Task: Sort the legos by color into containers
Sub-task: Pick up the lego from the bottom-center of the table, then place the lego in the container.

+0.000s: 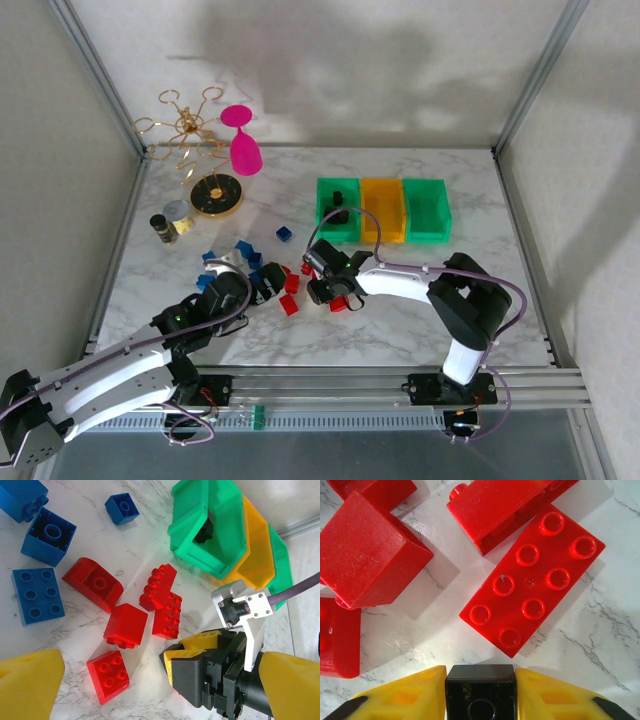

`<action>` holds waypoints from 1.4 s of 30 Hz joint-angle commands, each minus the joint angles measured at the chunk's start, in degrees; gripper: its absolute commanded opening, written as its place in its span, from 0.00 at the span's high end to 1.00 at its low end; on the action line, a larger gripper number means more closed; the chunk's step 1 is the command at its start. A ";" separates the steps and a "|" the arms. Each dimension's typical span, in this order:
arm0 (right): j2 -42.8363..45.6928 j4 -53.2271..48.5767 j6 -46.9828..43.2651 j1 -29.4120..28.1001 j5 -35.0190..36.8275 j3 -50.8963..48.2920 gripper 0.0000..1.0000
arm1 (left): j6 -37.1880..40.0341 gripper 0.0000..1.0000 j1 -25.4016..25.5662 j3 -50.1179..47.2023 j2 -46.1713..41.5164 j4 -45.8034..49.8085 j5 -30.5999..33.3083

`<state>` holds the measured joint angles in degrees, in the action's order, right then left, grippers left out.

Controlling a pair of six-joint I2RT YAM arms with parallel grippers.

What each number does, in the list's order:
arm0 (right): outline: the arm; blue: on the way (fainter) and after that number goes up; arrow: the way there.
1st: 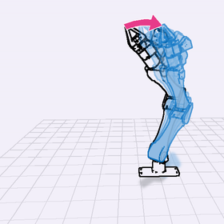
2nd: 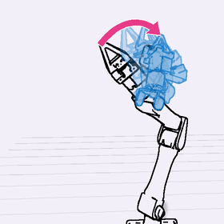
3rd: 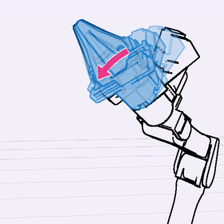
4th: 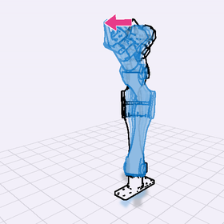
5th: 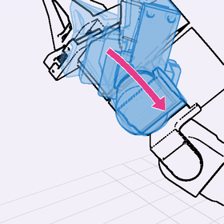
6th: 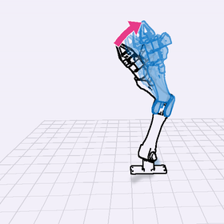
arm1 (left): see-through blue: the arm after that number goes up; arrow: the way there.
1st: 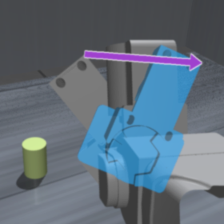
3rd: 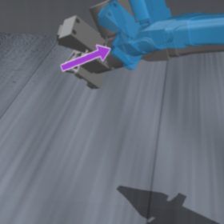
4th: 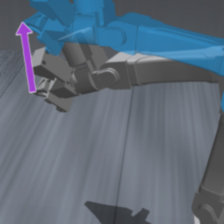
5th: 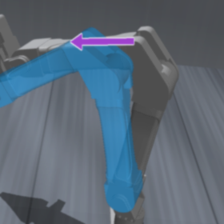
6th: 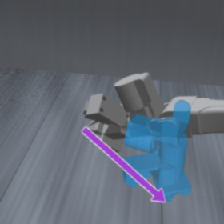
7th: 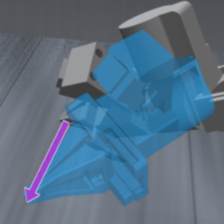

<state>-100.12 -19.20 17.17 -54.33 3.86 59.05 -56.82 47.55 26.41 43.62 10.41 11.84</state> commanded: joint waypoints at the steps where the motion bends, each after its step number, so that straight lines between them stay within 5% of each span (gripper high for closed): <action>1: 2.78 -1.54 0.82 -0.42 0.88 0.98 0.63 | 0.47 0.00 0.44 1.18 -0.16 1.14 1.96; 16: 6.53 -3.57 2.09 8.82 1.10 8.42 0.63 | 6.68 0.00 -2.17 6.86 4.13 -1.20 0.52; 29: -8.29 -0.82 0.21 19.37 9.33 26.57 0.63 | 12.06 0.00 -7.43 11.81 13.87 -6.55 -3.25; 42: -22.93 0.90 -2.58 21.36 12.38 41.77 0.57 | 14.13 0.00 -11.10 15.07 20.26 -9.49 -6.21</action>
<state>-121.21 -18.83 15.94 -32.99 14.22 97.84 -44.18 37.01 39.68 63.42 2.31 6.59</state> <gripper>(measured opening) 0.411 0.996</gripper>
